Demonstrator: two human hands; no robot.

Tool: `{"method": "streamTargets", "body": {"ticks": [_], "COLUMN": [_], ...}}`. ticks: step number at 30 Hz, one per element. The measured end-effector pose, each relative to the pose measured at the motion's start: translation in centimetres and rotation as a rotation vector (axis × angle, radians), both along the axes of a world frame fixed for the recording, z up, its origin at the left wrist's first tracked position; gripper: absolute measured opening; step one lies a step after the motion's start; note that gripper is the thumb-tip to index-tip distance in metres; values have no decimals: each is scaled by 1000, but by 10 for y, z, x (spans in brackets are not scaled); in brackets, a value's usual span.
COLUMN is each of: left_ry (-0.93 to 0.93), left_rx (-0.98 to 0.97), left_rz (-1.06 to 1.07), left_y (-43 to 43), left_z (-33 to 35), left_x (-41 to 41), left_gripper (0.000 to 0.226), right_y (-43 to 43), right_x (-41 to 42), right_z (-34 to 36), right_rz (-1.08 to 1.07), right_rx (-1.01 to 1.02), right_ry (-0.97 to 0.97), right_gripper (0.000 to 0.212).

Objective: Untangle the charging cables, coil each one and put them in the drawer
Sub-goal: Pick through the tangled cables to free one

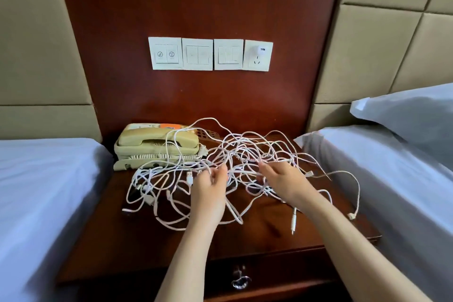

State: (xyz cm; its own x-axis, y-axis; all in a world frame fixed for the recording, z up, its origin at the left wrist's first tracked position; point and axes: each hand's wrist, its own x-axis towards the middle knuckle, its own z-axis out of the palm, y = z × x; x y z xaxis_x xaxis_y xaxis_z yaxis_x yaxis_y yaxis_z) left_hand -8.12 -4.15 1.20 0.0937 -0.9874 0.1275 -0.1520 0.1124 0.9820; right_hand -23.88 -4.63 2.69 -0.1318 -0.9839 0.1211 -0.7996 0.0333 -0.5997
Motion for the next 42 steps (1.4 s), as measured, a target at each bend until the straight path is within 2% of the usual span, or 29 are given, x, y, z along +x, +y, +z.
{"method": "streamTargets", "body": {"ticks": [4, 7, 9, 12, 15, 17, 21, 23, 26, 28, 31, 35, 38, 42], "left_ry": [53, 9, -97, -327, -493, -530, -393, -352, -337, -323, -331, -324, -342, -353], "left_rx": [5, -90, -158, -181, -124, -113, -150, -231, -299, -273, -237, -186, -156, -116], "left_rz": [55, 142, 193, 238, 198, 120, 36, 37, -41, -129, -193, -233, -293, -413], "left_y": [-5, -10, -13, -19, -24, -26, -24, -22, -14, -5, 5, 12, 16, 19], "left_z": [-9, -13, -19, -33, -39, -37, -29, -24, -21, -20, -21, -25, -24, -17], "left_x": [-14, -15, -14, -12, -9, -7, -2, 0, 1, 3, 11, 22, 26, 35], "left_gripper": [33, 29, 27, 28, 36, 35, 26, 21, 26, 30, 35, 43, 45, 44], "right_y": [-1, -10, -14, -14, -14, -16, -16, -13, -10, -9, -7, -4, -1, 2], "right_x": [0, -1, 2, 9, 11, 11, 18, 26, 35, 39, 38, 38, 42, 44], "right_z": [-24, -42, -55, -75, -77, -67, -49, -38, -26, -26, -25, -20, -18, -22], "right_rz": [-217, -158, -45, 80, 99, 75, 40, 104, 119, 88, 89, 174, 328, 423], "right_rx": [-367, -631, -628, -499, -398, -361, -555, -521, -302, -191, -190, -425, -481, -451], "right_ry": [233, 429, 504, 552, 390, 248, 68, -151, -620, -731, -500, -107, -4, 235], "right_gripper": [37, 25, 30, 36, 51, 58, 27, 27, 26, 30, 50, 53, 51, 53]}}
